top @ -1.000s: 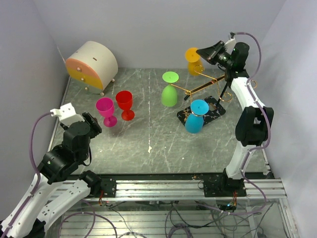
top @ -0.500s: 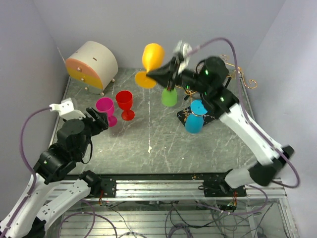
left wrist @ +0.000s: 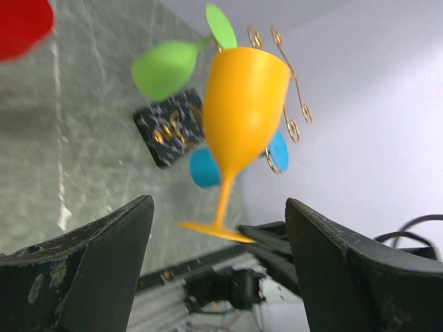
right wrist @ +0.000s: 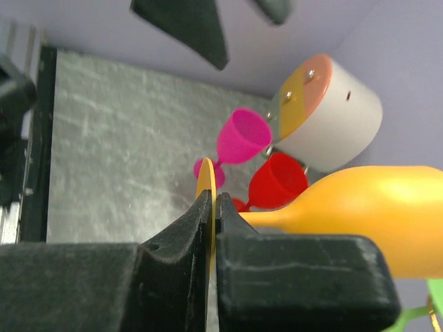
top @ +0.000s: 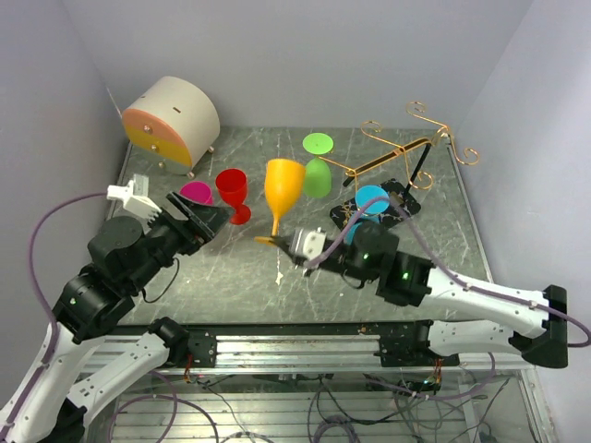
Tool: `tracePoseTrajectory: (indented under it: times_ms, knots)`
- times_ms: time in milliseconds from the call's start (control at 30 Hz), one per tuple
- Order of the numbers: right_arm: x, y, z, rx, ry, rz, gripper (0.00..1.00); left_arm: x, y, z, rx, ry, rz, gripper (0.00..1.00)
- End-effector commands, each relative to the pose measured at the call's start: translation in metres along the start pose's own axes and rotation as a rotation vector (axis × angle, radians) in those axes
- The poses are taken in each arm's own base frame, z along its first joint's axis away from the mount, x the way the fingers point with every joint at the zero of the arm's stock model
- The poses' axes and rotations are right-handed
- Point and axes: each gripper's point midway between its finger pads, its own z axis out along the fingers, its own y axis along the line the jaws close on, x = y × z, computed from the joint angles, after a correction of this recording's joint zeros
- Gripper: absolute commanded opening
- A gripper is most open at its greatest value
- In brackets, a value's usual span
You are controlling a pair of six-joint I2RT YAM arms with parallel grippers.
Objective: Take the wine glass off the wine glass rack
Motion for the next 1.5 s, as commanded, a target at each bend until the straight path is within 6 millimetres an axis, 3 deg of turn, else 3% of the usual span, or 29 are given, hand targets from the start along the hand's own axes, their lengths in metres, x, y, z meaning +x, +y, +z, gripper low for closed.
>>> tracePoseTrajectory:
  times_ms: [0,400,767,1033,1100,1333,1467]
  knots:
    - [0.001,-0.013,-0.005,0.203,-0.001,-0.14,0.0,0.036,-0.016,-0.002,0.078,0.19,-0.165,0.88]
    - [0.008,0.008,-0.012,0.411,-0.039,-0.377,0.0,0.081,0.004,-0.002,0.083,0.341,-0.368,0.84]
    - [-0.001,0.035,-0.005,0.376,-0.109,-0.421,0.0,0.092,0.013,0.012,0.085,0.349,-0.428,0.8]
    - [-0.001,0.057,0.001,0.322,-0.108,-0.432,0.0,0.094,0.013,0.017,0.116,0.348,-0.478,0.67]
    - [0.002,0.058,0.002,0.326,-0.1,-0.437,0.0,0.093,0.01,0.016,0.132,0.346,-0.487,0.59]
    - [0.011,0.06,0.002,0.333,-0.071,-0.442,0.0,0.093,0.007,0.013,0.167,0.347,-0.516,0.14]
    - [0.016,0.062,0.002,0.326,-0.053,-0.443,0.0,0.098,0.011,0.014,0.168,0.363,-0.526,0.11]
